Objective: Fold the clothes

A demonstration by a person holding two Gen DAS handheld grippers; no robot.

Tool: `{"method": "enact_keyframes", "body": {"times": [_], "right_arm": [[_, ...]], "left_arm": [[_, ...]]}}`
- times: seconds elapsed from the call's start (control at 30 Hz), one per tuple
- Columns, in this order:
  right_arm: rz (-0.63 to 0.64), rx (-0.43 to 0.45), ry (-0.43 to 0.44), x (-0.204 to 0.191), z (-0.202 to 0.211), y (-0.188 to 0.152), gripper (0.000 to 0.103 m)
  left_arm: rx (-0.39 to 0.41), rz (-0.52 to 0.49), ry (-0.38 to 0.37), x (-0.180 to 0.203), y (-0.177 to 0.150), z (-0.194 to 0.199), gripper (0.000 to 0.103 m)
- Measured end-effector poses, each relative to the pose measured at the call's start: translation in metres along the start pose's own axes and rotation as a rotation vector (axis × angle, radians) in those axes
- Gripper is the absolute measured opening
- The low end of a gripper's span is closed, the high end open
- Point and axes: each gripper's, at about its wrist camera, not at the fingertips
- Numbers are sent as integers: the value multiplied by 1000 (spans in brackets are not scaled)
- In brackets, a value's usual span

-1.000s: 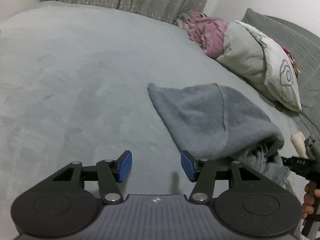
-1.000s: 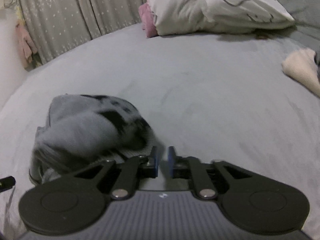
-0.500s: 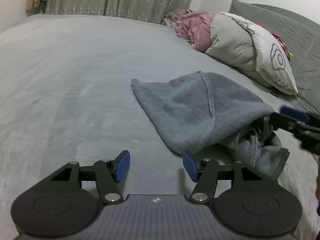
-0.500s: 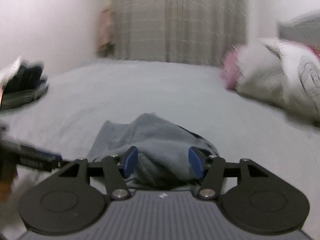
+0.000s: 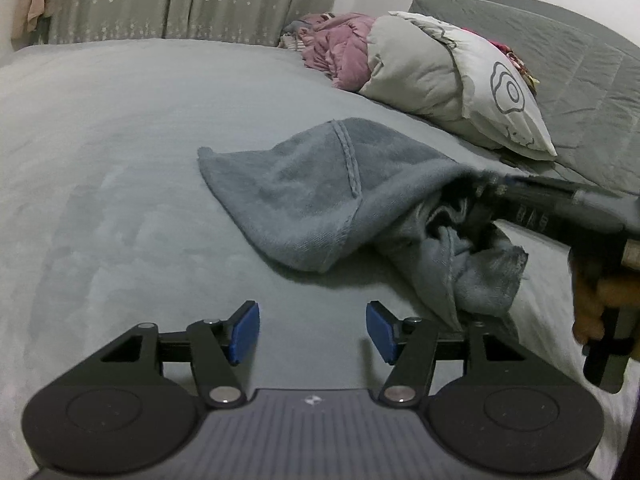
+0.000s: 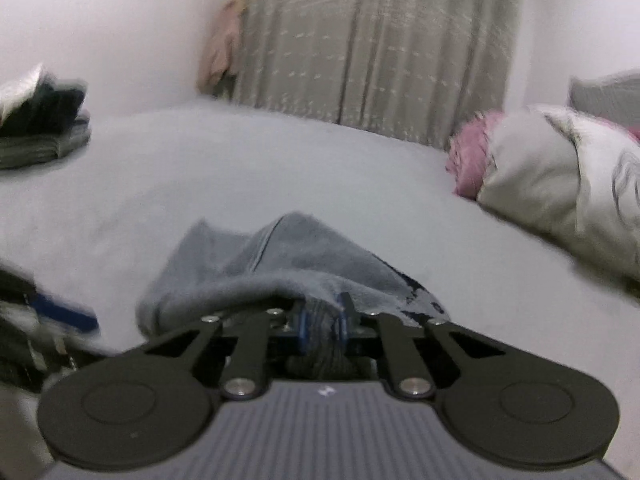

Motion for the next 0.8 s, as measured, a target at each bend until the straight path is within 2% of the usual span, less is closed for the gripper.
{"method": "enact_keyframes", "body": {"times": [0.17, 0.27, 0.37, 0.53, 0.8], "right_arm": [[-293, 5, 4, 43, 5, 10, 10], [-405, 3, -16, 64, 7, 11, 10], [-464, 9, -48, 77, 13, 12, 8], [-536, -7, -107, 98, 22, 11, 8], [-590, -107, -202, 124, 25, -2, 6]], "left_arm": [[9, 25, -56, 20, 0, -7, 60], [11, 9, -97, 39, 0, -14, 62], [25, -9, -100, 57, 4, -22, 70], [17, 58, -131, 78, 15, -45, 70], [2, 36, -132, 103, 26, -73, 71]]}}
Point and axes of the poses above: each gripper's, at about its wrist camera, not at the fingertips, and z roughly against the way its jaws point, x to its right, y to its top, and after that the axes turned 3 degrees about x, right-handed
